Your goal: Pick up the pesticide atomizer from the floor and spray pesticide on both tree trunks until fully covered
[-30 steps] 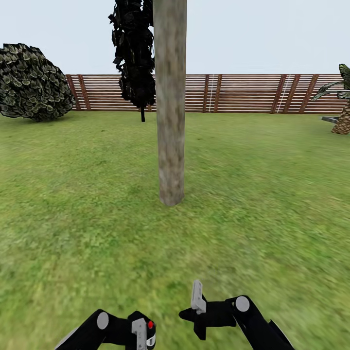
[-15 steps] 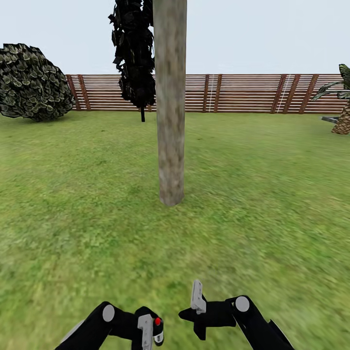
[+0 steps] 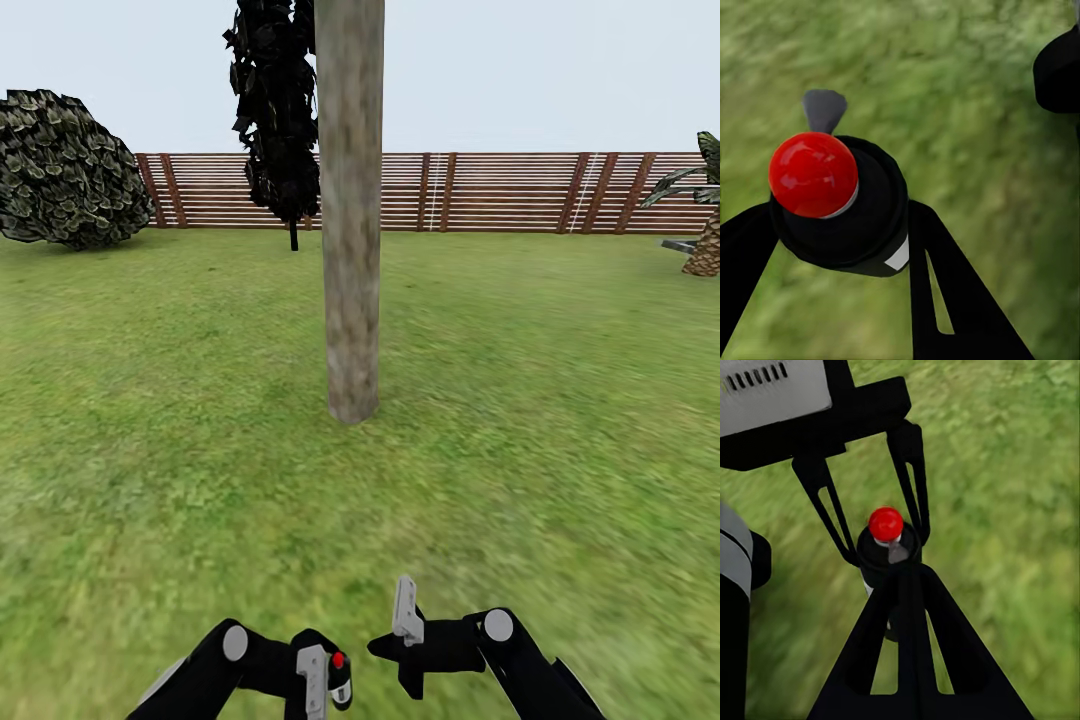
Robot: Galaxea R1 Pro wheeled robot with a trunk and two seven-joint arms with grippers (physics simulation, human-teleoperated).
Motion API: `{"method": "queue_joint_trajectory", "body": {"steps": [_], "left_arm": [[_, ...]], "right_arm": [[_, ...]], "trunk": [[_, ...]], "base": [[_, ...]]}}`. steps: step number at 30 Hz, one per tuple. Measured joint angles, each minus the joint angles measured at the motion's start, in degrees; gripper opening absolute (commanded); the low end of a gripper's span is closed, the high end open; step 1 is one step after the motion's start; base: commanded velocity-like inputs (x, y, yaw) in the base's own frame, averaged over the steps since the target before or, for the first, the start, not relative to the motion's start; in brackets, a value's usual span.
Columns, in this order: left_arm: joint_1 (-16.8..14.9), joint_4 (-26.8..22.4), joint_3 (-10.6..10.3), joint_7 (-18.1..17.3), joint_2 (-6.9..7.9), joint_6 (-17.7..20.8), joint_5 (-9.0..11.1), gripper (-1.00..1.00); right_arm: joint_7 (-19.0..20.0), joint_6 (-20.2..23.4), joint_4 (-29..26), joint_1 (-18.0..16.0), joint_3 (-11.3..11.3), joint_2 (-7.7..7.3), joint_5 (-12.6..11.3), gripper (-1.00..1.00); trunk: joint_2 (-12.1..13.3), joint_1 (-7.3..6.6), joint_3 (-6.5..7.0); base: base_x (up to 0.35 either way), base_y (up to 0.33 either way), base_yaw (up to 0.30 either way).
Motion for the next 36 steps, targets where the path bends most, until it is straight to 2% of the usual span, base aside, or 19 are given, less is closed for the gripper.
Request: {"method": "queue_joint_trajectory", "body": {"steps": [9,21,30,36], "left_arm": [[0.0,-1.5,0.1,-2.7,-0.19,0.1,0.0,-1.00],[0.1,-2.4,0.1,-3.1,-0.19,0.0,0.2,-1.00],[0.0,-2.4,0.1,-5.3,-1.27,0.0,0.4,-1.00],[0.1,-2.4,0.1,-5.5,-1.56,0.1,0.5,-1.00]], "right_arm": [[0.0,0.0,-0.1,0.0,0.0,0.00,0.0,-1.00],[0.0,0.0,0.0,0.0,0.0,-0.01,0.0,-1.00],[0.0,0.0,-0.1,0.0,0.0,-0.04,0.0,-1.00],[0.0,0.0,-0.1,0.0,0.0,-0.06,0.0,-1.00]], "trunk": [[0.0,0.00,0.00],[0.0,0.00,0.00],[0.0,0.00,0.00],[0.0,0.00,0.00]], "base": [[0.000,0.000,0.000],[0.000,0.000,0.000],[0.000,0.000,0.000],[0.000,0.000,0.000]]}}
